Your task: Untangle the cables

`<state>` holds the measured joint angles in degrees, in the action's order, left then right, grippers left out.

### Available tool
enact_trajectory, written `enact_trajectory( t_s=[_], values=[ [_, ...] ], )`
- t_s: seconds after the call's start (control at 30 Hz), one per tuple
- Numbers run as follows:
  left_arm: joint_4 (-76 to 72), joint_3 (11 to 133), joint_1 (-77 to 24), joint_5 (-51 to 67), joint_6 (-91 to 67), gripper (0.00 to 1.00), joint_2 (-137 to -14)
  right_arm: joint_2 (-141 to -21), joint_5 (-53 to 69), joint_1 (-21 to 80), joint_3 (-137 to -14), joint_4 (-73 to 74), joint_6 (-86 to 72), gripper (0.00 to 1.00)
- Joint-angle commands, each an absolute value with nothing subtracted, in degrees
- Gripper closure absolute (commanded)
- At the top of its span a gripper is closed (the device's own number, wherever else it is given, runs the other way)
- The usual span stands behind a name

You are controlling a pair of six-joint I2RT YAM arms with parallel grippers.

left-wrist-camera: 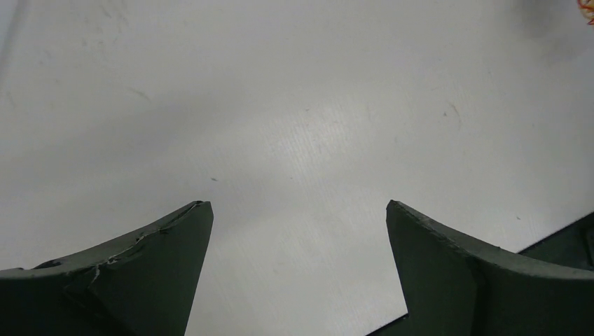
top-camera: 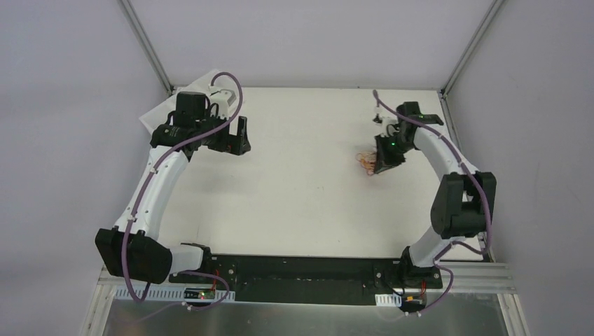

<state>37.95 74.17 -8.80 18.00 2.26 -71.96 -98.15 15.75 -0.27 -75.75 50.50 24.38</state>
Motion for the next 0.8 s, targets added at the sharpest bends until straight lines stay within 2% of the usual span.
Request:
enact_trajectory(
  t_s=[0.0,0.07,0.1,0.13,0.17,0.2,0.4,0.53,0.67,0.77],
  values=[
    [36.2,73.7,-8.8,31.1,1.5,0.00,-74.4,-88.5,35.0,11.3,-77.0,56.2,22.9,1.00],
    [35.9,72.7,-8.9,34.0,0.3,0.00,-75.3,-88.2,36.4,13.4,-77.4,55.6,22.2,1.00],
    [35.5,71.8,-8.9,35.1,0.2,0.00,-75.7,-89.0,35.3,13.5,-77.3,55.1,21.7,0.87],
    [35.2,70.9,-9.0,36.2,-1.6,0.00,-76.3,-90.3,33.0,13.5,-77.1,55.0,21.6,0.59],
    [34.9,69.7,-9.1,37.2,-2.4,0.00,-77.0,-92.6,30.4,13.5,-77.0,55.5,21.6,0.42],
    [34.6,68.5,-9.3,38.6,-3.2,0.00,-77.6,-94.9,28.2,13.5,-76.9,56.2,21.8,0.34],
    [28.1,59.8,-11.9,45.9,-10.2,0.00,-82.0,-97.9,28.5,14.0,-70.4,50.1,16.2,0.29],
    [21.1,57.4,-16.4,48.3,-15.3,0.11,-87.0,-98.0,30.4,15.2,-70.2,47.1,13.4,0.28],
    [11.8,56.6,-21.7,51.6,-22.1,0.17,-94.0,-98.8,35.9,16.2,-70.0,44.4,11.2,0.26],
    [4.9,56.1,-25.1,51.8,-26.0,0.17,-98.8,-101.1,39.5,17.2,-69.9,42.0,8.6,0.26]
  ],
)
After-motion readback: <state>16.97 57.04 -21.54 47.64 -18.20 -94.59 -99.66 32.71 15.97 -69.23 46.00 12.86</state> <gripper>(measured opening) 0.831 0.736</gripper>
